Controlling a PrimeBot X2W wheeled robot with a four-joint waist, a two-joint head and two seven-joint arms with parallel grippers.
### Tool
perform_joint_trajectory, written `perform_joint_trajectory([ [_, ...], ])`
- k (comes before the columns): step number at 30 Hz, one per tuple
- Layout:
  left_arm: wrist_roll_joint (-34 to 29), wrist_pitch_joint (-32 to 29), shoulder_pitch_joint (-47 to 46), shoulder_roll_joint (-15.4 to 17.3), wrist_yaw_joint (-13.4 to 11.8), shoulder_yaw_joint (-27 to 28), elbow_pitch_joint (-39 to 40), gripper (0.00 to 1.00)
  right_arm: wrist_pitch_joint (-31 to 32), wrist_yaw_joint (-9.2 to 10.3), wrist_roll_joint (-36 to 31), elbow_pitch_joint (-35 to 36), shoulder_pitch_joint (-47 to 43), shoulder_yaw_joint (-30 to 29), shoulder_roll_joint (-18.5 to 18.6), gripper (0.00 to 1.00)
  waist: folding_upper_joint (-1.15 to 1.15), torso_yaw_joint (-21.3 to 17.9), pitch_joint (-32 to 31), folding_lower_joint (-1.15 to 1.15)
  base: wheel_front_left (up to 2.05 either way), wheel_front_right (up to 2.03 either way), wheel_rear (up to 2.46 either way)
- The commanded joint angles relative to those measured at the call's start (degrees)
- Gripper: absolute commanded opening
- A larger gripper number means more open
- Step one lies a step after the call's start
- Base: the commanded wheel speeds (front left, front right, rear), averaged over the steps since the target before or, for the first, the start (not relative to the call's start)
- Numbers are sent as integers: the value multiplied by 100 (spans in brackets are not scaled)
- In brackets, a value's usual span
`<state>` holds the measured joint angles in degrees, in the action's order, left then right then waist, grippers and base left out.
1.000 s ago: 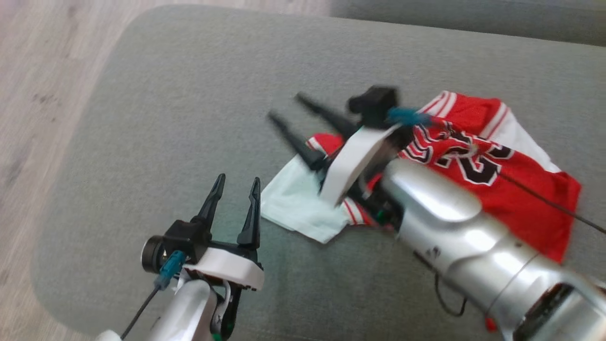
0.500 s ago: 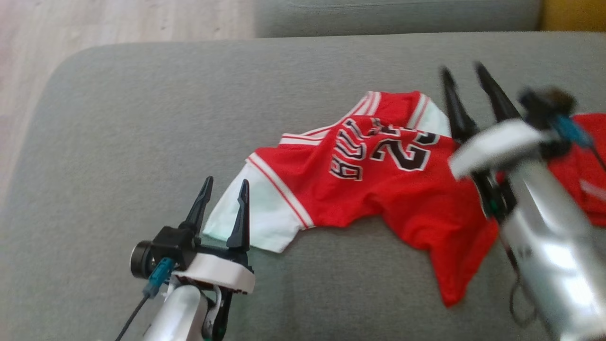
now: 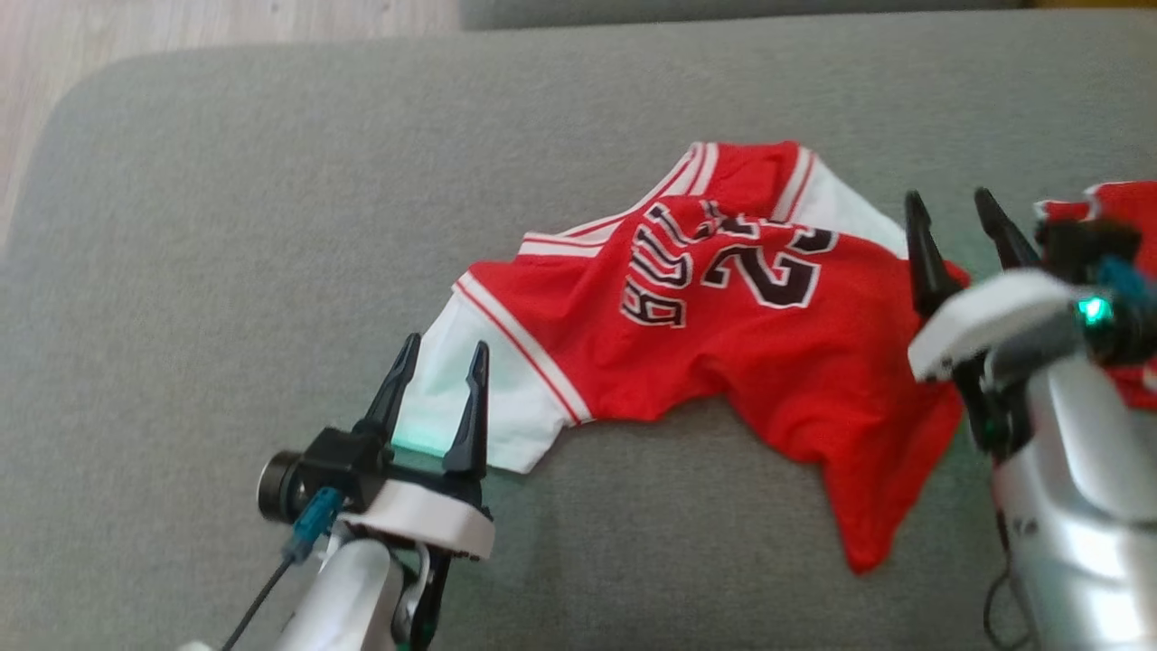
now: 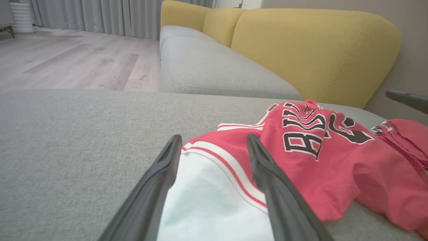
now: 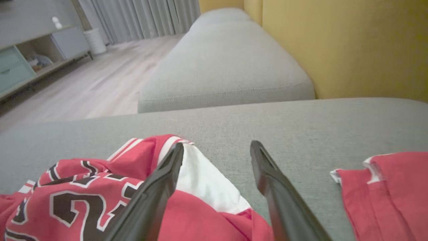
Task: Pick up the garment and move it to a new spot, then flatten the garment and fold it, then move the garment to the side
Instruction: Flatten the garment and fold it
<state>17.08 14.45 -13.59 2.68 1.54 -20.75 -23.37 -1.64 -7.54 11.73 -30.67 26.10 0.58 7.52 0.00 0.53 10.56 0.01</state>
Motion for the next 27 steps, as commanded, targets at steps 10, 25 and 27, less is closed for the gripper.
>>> perform_joint_trajectory([
  [10, 138, 55, -518, 20, -5, -140, 69, 100, 1995, 5, -163, -953, 1281, 716, 709, 100, 0, 696, 510, -1, 0, 0, 0],
  [25, 377, 55, -757, 20, -121, -390, 175, 100, 2389, 5, 113, -1881, 2611, 2213, 1936, 0, 0, 1232, 861, -1, 0, 0, 0],
  [27, 404, 55, -781, 20, -130, -408, 193, 100, 2099, 5, -79, -1903, 2955, 2249, 2014, 0, 0, 1268, 903, -1, 0, 0, 0],
])
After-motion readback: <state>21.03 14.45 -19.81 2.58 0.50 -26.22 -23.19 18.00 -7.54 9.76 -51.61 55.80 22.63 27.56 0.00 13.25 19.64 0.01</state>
